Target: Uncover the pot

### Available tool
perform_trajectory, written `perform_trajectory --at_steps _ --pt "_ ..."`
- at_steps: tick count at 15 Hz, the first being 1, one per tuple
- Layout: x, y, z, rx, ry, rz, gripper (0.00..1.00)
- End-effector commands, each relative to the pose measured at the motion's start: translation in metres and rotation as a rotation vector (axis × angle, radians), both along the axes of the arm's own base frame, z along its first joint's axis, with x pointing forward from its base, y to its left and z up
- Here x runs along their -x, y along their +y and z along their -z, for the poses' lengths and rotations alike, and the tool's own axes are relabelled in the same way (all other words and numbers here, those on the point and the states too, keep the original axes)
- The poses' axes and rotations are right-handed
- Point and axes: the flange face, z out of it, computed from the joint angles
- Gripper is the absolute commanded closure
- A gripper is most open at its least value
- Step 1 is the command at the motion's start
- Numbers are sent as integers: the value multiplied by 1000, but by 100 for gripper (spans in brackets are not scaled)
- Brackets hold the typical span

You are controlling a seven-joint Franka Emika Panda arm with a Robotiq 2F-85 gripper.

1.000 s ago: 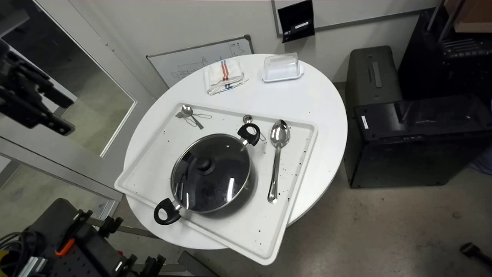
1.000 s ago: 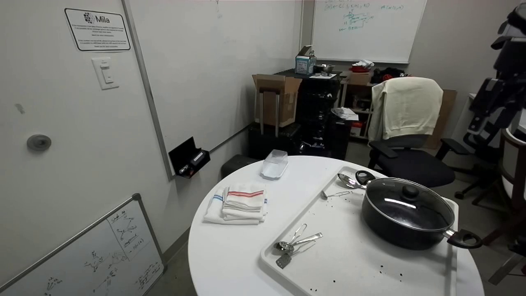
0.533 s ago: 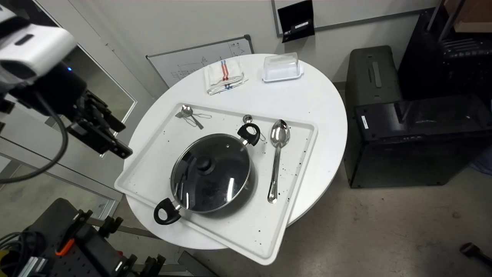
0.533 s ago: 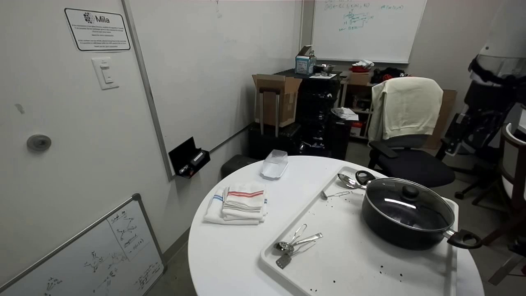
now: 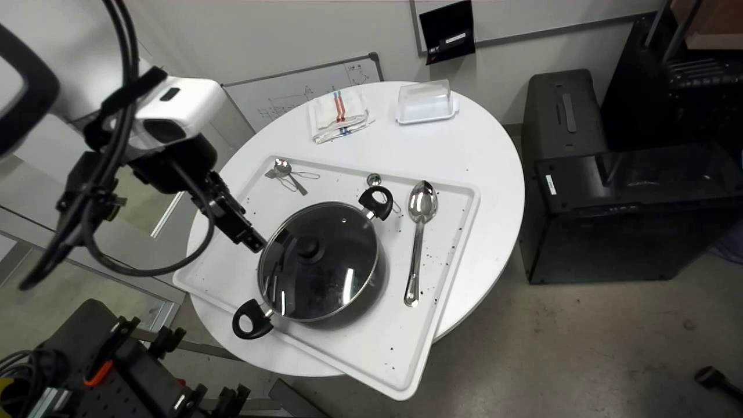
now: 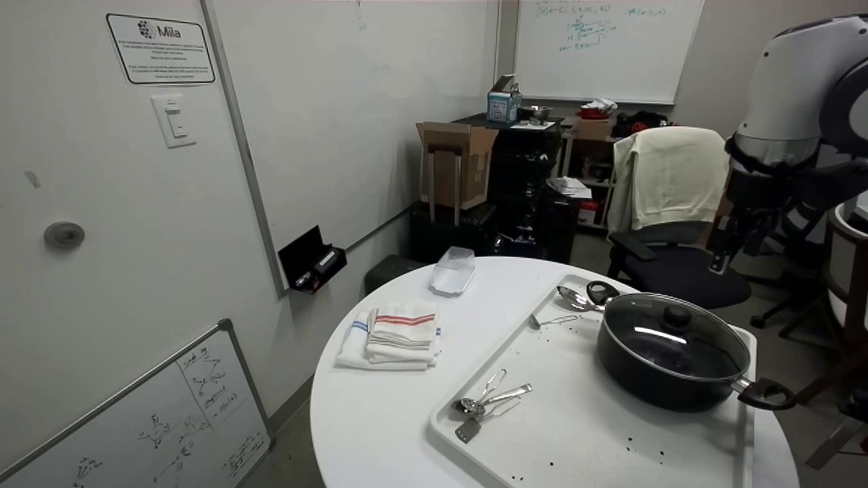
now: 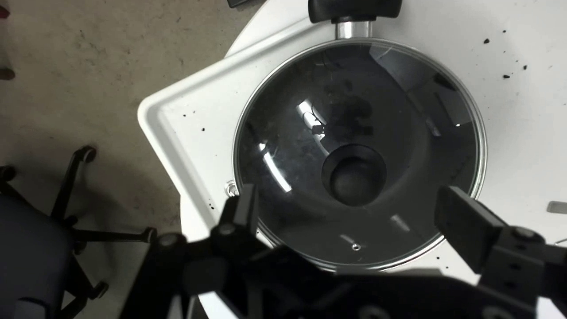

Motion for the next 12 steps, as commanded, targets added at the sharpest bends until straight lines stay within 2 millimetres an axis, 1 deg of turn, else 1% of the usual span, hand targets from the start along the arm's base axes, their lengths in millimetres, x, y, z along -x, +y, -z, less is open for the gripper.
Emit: perform_trajectory --at_steps 1,3,8,12 --pt "-28 -12 25 10 0 -54 0" --pt "-36 -13 39 7 -3 -68 0" --pt "-50 -7 76 5 -19 -101 0" --pt "-52 1 102 7 -19 -119 0"
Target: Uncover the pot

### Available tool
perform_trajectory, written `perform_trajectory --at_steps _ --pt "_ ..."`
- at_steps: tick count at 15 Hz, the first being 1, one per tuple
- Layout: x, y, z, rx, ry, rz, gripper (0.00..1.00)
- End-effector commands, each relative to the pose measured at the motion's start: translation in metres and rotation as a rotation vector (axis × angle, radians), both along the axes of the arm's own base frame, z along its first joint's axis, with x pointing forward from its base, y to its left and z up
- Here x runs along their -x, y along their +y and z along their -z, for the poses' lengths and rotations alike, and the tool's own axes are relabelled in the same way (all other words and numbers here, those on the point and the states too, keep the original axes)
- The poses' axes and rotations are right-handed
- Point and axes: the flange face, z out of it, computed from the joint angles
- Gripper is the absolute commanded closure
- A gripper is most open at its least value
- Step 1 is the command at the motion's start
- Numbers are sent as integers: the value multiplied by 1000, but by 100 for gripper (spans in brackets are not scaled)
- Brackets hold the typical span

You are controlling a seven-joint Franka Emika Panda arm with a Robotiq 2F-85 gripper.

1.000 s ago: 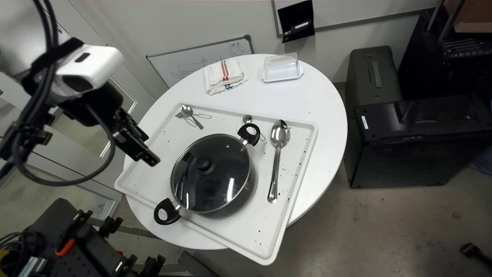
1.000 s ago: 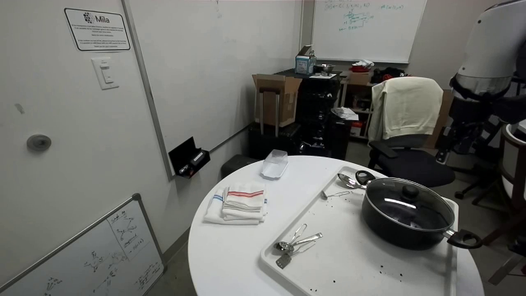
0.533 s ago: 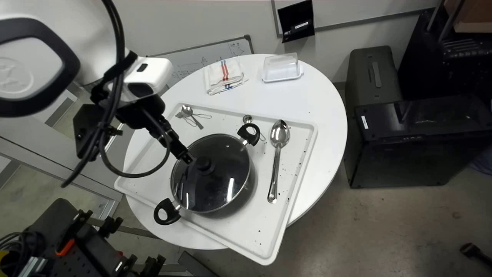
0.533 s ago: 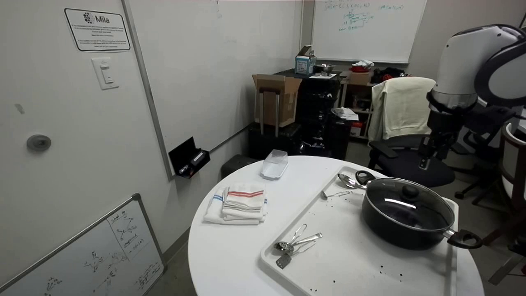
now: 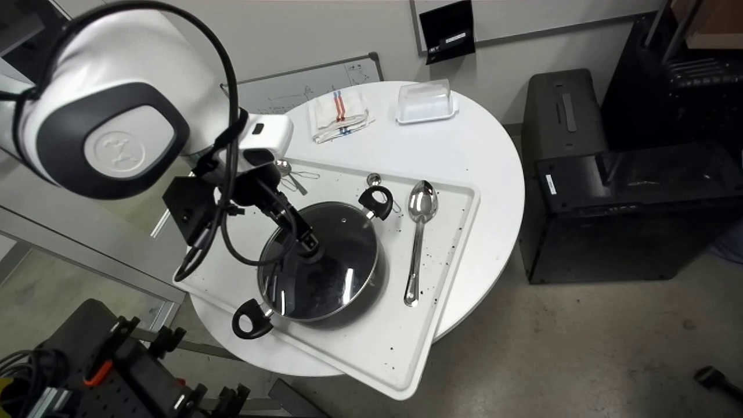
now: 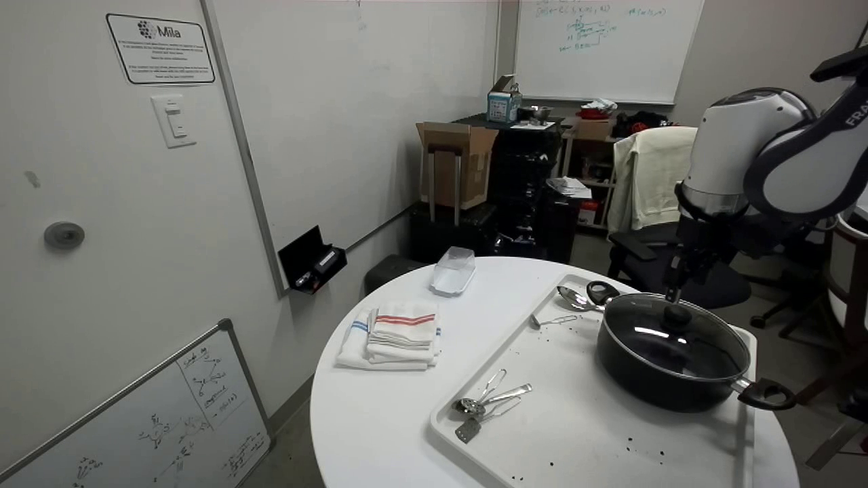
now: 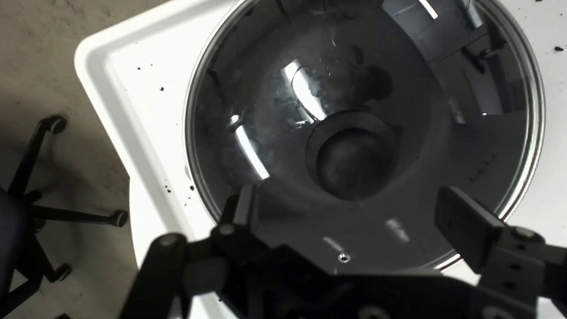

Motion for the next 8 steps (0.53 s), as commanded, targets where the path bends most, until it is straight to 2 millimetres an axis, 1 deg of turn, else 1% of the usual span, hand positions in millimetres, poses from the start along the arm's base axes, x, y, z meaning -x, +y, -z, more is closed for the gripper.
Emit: perform_trajectory --at_steps 1,5,8 --pt "-6 3 23 7 -14 -34 0" --pt "0 8 41 14 -9 -50 0" --pt "2 9 48 14 -9 -55 0"
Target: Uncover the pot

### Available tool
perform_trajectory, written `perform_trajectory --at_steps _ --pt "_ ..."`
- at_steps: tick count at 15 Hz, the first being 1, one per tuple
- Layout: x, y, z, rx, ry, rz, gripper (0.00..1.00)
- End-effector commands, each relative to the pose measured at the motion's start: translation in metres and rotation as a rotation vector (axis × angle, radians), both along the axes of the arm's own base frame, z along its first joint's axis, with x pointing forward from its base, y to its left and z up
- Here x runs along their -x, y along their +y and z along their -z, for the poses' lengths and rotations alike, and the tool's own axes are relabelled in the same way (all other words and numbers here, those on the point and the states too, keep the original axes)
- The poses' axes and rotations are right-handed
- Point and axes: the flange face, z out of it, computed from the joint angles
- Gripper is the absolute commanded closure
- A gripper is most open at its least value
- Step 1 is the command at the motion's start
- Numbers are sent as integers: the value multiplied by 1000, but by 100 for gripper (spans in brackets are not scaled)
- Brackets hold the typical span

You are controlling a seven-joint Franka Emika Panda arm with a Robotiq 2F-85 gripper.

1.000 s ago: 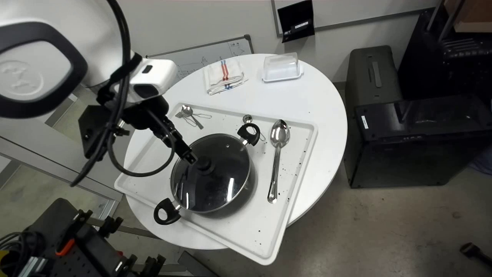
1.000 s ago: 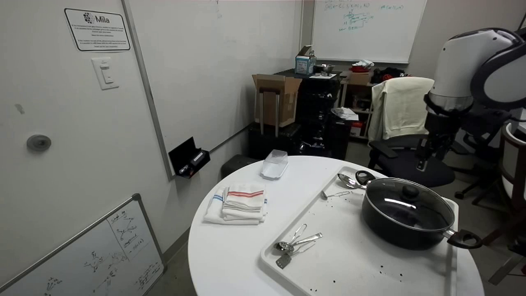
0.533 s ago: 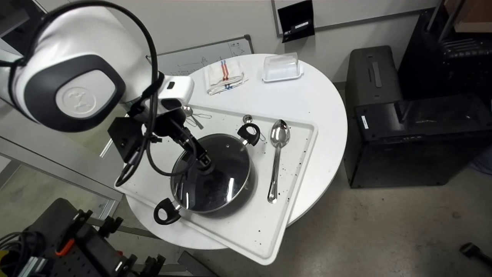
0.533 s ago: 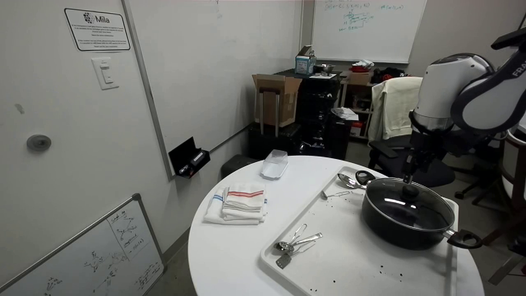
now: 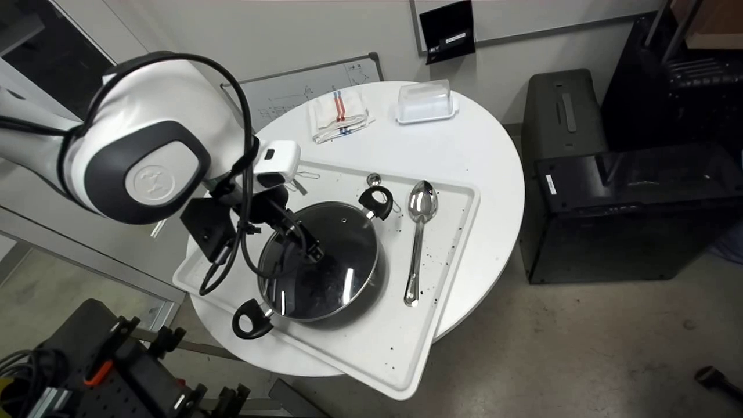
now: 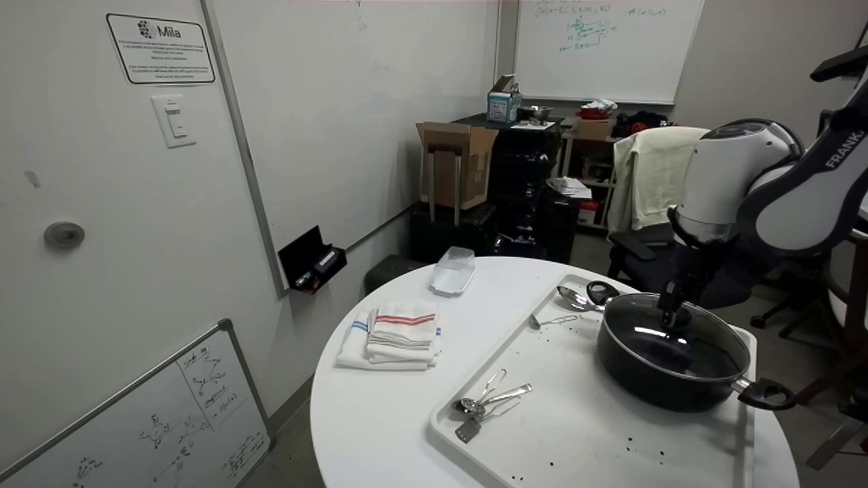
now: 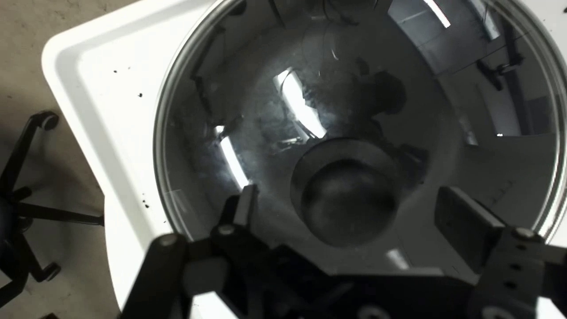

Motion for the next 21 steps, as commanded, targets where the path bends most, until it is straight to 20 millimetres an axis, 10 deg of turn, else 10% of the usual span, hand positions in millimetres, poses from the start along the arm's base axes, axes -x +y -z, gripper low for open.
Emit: perform_trajectory --at_steps 1,2,8,21 --pt "-3 -1 8 3 -18 -23 0" --pt "-2 0 9 3 -18 -23 25" --pt "-2 1 8 -3 -28 -38 64" --pt "10 -12 -35 -42 -79 -47 75"
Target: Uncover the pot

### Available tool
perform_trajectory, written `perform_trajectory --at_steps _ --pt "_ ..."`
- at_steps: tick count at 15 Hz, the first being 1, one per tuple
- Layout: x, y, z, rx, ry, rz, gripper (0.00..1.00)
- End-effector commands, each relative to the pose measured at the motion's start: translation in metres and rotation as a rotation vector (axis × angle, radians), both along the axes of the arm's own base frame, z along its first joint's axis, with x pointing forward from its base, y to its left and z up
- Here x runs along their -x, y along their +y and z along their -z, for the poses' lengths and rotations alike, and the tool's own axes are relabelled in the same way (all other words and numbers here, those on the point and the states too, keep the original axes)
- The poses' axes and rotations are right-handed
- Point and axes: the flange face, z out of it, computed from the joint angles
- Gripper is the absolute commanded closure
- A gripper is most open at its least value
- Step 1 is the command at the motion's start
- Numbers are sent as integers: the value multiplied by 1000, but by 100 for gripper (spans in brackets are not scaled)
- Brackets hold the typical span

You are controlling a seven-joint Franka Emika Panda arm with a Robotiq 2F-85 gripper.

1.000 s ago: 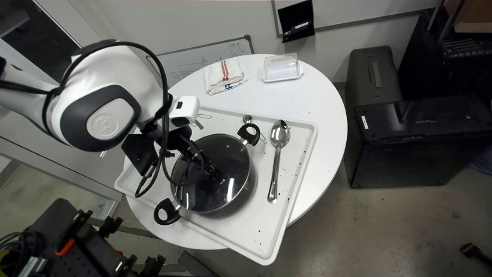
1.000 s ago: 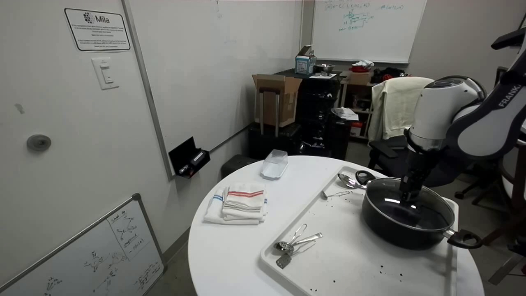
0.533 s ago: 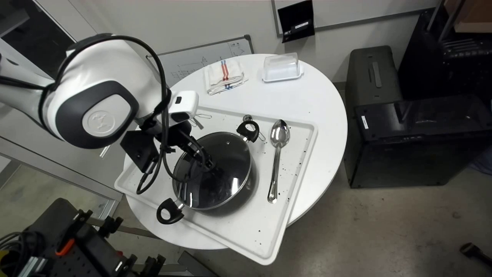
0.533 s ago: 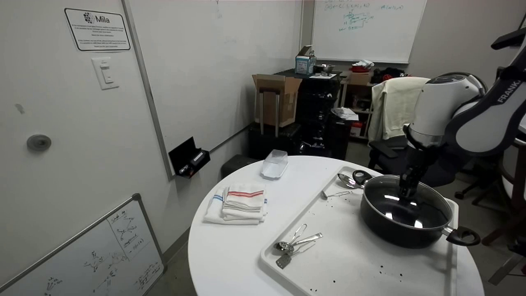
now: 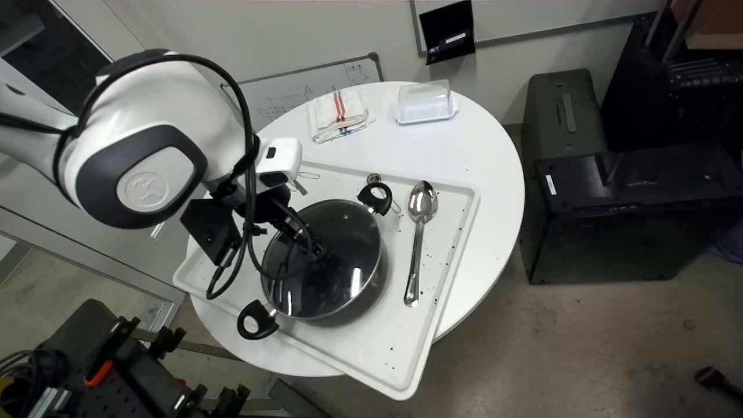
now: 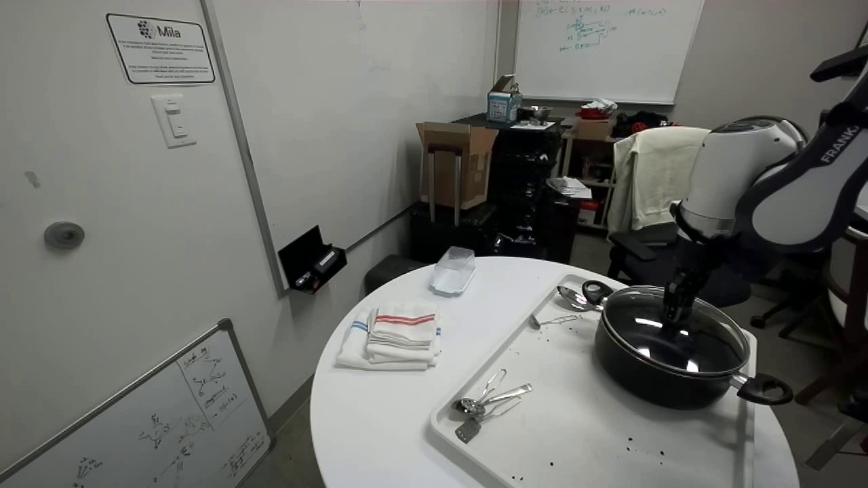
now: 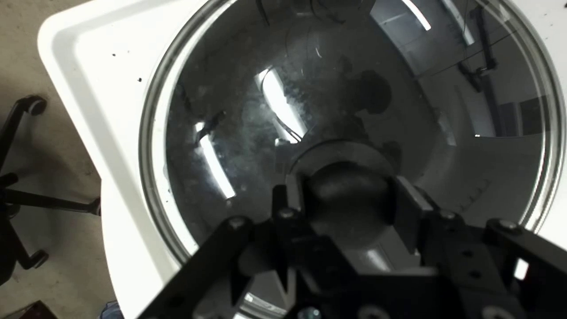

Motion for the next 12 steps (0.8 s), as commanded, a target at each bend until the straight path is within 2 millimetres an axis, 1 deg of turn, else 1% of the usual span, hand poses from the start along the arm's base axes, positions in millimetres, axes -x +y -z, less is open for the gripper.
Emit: perform_trajectory --at_steps 1,5,10,12 --pt "9 -2 -32 -26 -53 -20 75" --pt "10 8 -47 -41 -71 -45 75" --pt "8 44 -54 -40 -83 -110 75" --pt "8 65 -54 -37 -83 -149 75"
